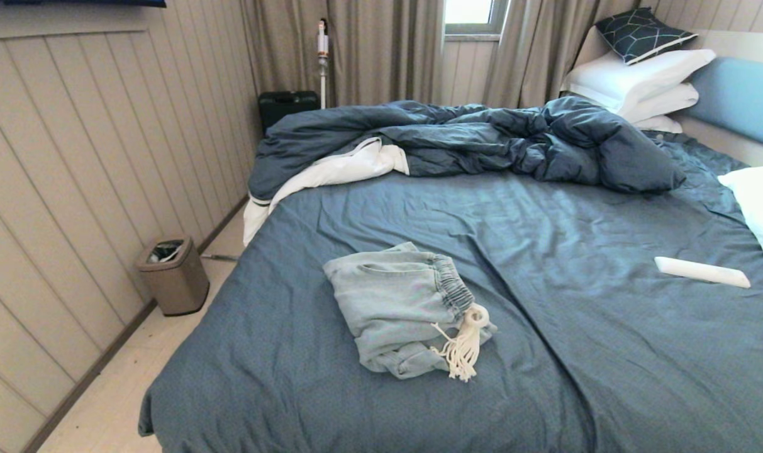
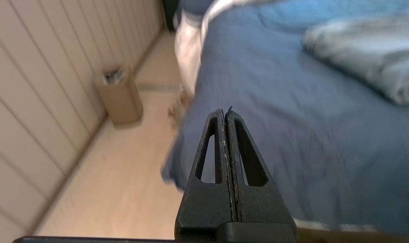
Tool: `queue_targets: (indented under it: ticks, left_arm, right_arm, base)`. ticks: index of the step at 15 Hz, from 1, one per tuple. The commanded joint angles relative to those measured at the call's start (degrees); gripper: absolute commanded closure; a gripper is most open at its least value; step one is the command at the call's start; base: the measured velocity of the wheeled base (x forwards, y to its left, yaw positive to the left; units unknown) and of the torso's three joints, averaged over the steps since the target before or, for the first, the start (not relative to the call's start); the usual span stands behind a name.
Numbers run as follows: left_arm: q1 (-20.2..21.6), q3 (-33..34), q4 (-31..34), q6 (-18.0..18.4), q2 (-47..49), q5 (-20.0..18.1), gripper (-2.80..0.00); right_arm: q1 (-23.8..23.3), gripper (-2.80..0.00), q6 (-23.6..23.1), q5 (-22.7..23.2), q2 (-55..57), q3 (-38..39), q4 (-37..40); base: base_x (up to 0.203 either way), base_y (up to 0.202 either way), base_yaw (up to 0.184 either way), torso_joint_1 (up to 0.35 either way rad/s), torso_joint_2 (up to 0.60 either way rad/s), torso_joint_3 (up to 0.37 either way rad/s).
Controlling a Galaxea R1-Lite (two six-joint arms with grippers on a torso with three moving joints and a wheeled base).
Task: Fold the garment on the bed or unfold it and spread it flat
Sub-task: Unford the blue shorts
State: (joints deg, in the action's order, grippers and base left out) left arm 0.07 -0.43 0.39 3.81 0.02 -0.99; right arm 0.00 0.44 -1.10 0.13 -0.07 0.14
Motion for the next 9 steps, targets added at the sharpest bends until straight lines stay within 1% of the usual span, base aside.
queue_targets:
  ticks: [1,7,8,9]
  left_arm:
    - [-0.02,0.43,0.58,-0.64,0.15,0.37,0.00]
    - [0.01,0.43,0.58,-0.91,0.06,0.28,0.00]
    - [-0.07,0.43,0.58,-0.99,0.15,0.28,0.00]
    - [-0.02,0.43,0.58,-1.08,0.15,0.14,0.00]
  right_arm:
    - [0.00,0.00,0.12,-0.04,-0.05,0.07,0.30]
    - [0.09,0.00,-0.18,-0.04,-0.05,0.07,-0.93]
    - [0.09,0.00,-0.67,-0.08,-0.07,0.07,-2.59]
    - [0.09,0.00,-1.66,-0.12,-0.10,0.07,-8.17]
  base:
    - [0.000,0.000,0.000,0.000,0.00,0.000]
    - [0.000,0.000,0.000,0.000,0.00,0.000]
    - [0.000,0.000,0.000,0.000,0.00,0.000]
    - [0.000,0.000,0.000,0.000,0.00,0.000]
